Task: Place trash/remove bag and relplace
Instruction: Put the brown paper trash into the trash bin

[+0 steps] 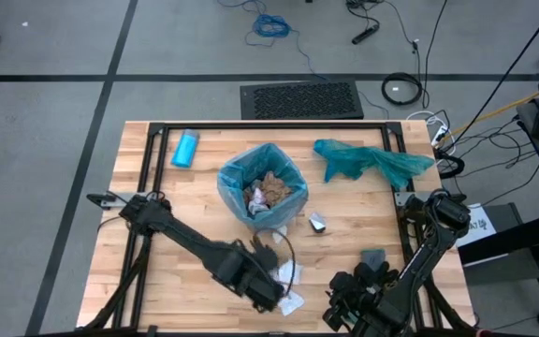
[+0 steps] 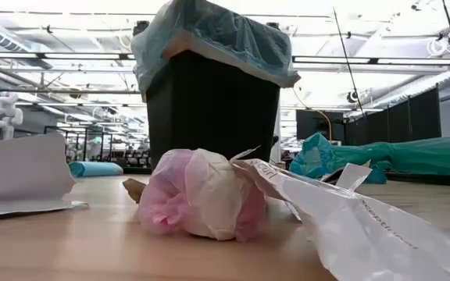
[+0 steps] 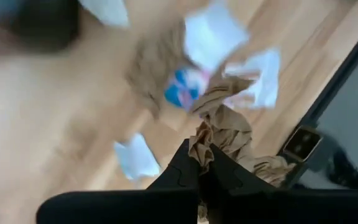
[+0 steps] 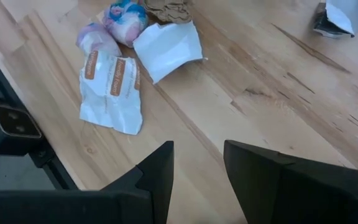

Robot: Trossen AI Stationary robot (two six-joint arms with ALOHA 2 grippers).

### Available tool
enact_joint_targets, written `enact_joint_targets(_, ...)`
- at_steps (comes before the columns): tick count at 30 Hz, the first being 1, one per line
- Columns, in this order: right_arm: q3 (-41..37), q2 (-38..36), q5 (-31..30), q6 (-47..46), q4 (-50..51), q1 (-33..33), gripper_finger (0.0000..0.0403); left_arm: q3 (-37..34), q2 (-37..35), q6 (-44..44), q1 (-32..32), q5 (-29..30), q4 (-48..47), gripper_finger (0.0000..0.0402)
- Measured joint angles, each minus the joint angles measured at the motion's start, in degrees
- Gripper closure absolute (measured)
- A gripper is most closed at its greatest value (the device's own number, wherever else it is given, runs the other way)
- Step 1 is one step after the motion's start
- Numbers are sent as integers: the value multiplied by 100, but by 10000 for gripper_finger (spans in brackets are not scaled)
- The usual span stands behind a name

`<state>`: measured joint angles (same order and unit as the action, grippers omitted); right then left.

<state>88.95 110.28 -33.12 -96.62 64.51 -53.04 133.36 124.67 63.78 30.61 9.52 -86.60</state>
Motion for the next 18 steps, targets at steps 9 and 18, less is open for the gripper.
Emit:
enact_joint_targets(9, 0, 0, 13, -20, -161, 195, 271, 2, -1289, -1022, -533, 1178, 130, 400)
enact_joint_targets(18, 0, 0, 15, -52, -406, 529, 271, 2, -1955, -2689, -1548, 1714, 162, 396)
